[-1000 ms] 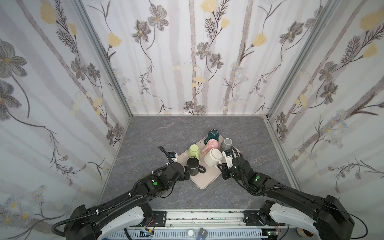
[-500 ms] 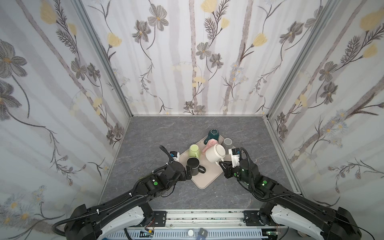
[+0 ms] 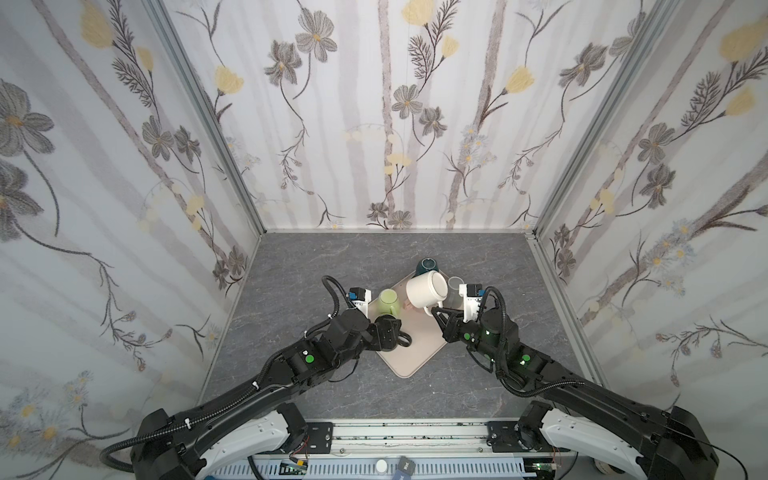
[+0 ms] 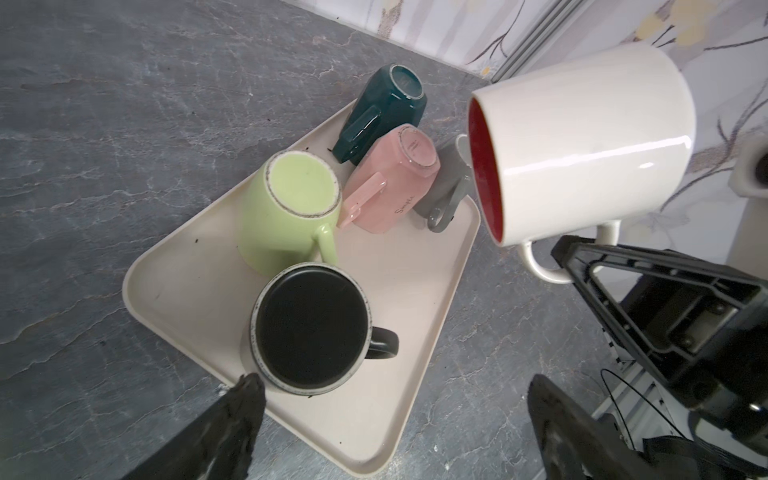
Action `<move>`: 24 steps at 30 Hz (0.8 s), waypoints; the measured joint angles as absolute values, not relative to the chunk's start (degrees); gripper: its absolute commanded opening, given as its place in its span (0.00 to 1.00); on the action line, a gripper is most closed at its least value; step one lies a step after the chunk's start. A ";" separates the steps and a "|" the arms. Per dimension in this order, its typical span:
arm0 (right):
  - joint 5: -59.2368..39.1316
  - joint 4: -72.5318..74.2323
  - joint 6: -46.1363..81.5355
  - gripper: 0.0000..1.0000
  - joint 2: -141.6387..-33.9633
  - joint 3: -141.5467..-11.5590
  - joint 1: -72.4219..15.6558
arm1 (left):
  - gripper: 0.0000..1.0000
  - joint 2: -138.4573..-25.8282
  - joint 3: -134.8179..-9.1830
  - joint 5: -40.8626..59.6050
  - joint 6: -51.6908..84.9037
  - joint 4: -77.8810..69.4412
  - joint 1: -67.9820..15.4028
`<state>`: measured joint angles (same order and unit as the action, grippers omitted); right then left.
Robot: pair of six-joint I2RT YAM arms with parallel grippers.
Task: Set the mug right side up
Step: 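Raise the white mug above the tray while the left gripper approaches it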
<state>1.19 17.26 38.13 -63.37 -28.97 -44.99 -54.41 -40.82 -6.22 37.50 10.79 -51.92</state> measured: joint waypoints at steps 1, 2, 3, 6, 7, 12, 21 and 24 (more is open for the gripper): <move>0.99 17.74 38.59 0.00 -63.59 -29.26 -44.99 | 1.00 -54.68 -41.32 -5.63 37.50 10.31 -51.92; 0.67 18.13 39.00 0.00 -63.96 -29.76 -44.99 | 1.00 -54.96 -41.74 -4.93 37.52 9.74 -51.92; 0.36 18.46 39.07 0.00 -64.40 -30.35 -44.99 | 1.00 -55.22 -41.98 -4.12 37.52 9.17 -51.92; -0.27 19.31 40.21 0.00 -65.54 -31.57 -44.99 | 1.00 -55.68 -42.35 -2.33 37.63 7.79 -51.92; -0.78 19.64 40.60 0.00 -65.76 -31.68 -44.99 | 1.00 -55.75 -42.35 -1.87 37.71 7.20 -51.92; -3.55 22.41 42.02 0.00 -67.18 -31.97 -44.99 | 1.00 -56.23 -42.63 -0.73 37.74 4.75 -51.92; -5.69 28.95 44.53 0.00 -68.07 -32.14 -44.99 | 1.00 -57.47 -42.85 0.03 36.80 1.02 -51.92; -6.11 31.53 45.65 0.00 -67.55 -31.73 -44.99 | 0.99 -57.01 -42.85 0.03 36.18 -1.06 -51.90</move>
